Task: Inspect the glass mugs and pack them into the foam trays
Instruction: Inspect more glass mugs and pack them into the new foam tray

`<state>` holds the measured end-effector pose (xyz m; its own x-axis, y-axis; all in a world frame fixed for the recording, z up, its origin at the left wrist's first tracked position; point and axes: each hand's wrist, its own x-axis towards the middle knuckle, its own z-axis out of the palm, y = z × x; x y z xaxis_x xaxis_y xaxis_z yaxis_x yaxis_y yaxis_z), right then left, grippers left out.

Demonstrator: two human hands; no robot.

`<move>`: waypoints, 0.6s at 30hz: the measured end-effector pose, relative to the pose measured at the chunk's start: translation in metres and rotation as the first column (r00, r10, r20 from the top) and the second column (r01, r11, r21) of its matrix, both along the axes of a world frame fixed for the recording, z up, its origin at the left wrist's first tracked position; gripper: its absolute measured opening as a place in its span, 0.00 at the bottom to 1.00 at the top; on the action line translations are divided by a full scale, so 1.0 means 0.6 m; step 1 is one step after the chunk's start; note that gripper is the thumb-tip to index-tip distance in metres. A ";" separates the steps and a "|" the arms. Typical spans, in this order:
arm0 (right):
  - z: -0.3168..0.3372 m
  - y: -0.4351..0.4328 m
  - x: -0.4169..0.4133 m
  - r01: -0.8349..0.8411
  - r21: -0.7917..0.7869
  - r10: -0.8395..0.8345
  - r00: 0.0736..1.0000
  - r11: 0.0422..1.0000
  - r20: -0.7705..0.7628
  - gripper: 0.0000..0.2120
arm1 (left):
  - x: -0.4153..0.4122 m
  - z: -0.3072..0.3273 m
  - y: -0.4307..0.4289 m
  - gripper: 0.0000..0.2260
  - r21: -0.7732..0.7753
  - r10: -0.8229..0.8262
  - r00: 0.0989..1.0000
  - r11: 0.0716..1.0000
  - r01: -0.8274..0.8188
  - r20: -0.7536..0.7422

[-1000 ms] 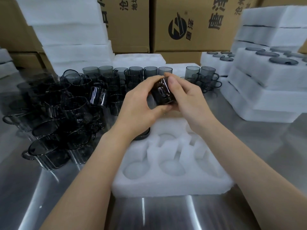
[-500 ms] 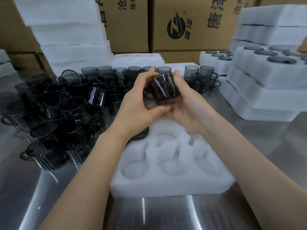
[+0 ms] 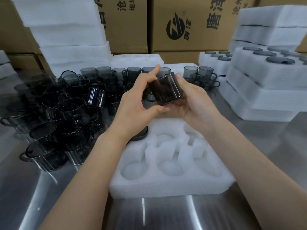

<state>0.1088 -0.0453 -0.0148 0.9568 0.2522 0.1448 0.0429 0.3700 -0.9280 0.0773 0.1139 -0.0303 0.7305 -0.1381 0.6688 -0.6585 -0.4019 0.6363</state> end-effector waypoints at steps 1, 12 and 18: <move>0.001 0.000 0.000 -0.070 0.006 0.070 0.997 0.998 -0.030 0.20 | 0.002 -0.001 0.000 0.25 -0.004 0.006 1.000 1.000 -0.006 -0.004; -0.007 0.003 0.000 -0.215 0.011 0.214 0.974 0.977 0.072 0.28 | 0.001 0.000 -0.001 0.42 0.032 0.080 0.997 0.996 -0.081 0.008; -0.011 0.003 0.001 -0.114 -0.071 0.122 0.985 0.991 0.124 0.21 | -0.002 0.001 -0.005 0.35 0.049 0.093 0.993 0.994 -0.097 0.069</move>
<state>0.1095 -0.0435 -0.0214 0.8944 0.3749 0.2441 0.1222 0.3201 -0.9395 0.0759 0.1108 -0.0297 0.6958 -0.1065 0.7103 -0.6562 -0.4962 0.5685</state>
